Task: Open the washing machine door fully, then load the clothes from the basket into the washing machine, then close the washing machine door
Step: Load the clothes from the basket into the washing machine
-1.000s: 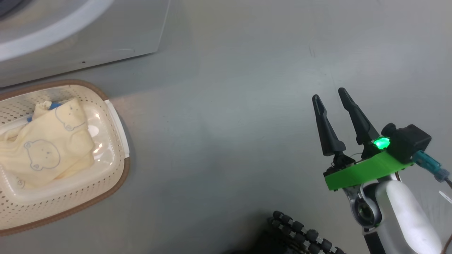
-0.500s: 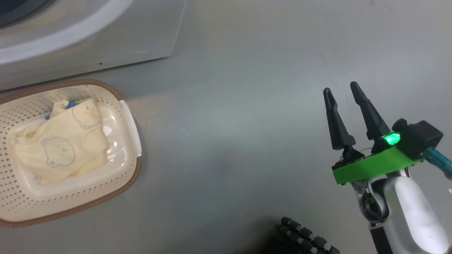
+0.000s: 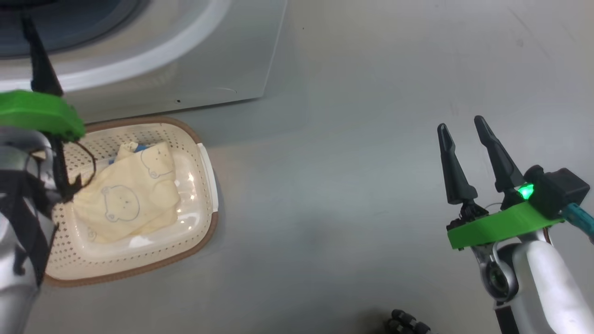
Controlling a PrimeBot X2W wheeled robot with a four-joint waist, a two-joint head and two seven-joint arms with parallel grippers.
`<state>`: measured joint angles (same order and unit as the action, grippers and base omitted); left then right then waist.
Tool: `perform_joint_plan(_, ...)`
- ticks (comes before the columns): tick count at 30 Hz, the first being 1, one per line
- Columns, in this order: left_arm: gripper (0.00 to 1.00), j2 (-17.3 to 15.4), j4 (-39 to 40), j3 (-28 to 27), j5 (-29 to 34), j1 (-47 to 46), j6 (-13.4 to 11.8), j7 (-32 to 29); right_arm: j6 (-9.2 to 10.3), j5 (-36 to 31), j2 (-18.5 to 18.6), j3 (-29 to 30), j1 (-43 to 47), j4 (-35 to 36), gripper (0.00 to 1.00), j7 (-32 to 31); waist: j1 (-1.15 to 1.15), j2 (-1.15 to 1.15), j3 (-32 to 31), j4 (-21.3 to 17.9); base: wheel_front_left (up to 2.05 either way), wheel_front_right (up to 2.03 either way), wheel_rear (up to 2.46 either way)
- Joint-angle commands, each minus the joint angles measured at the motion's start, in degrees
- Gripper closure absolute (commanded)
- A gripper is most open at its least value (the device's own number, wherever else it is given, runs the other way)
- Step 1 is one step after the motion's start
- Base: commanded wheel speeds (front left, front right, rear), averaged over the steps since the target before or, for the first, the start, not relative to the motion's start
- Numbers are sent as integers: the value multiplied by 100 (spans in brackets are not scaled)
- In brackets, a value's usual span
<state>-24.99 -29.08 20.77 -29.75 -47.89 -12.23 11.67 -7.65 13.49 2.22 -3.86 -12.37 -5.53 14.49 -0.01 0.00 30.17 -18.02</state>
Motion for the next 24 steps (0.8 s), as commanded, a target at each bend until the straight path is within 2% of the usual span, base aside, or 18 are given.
perform_joint_plan(1, 0, -213, 474, -161, 43, 241, -127, 49, 16, -63, 65, -35, 107, 190, 0, 51, 1, 0, -166, 156, 0, 0, 0)
perform_joint_plan(10, 0, -62, 2020, 54, 184, 1925, -841, 112, 16, -357, 65, 68, 308, 135, 0, 51, 1, 0, -719, 553, 0, 0, 0)
perform_joint_plan(19, 0, 148, 2590, 230, 134, 3044, -1218, 146, 16, -605, 65, 143, 566, 101, 0, -41, 1, 0, -1334, 958, 0, 0, 0)
perform_joint_plan(24, 0, 235, 2572, 311, 110, 3443, -1274, 197, 16, -706, 65, 139, 752, 181, 0, -189, 1, 0, -1678, 1137, 0, 0, 0)
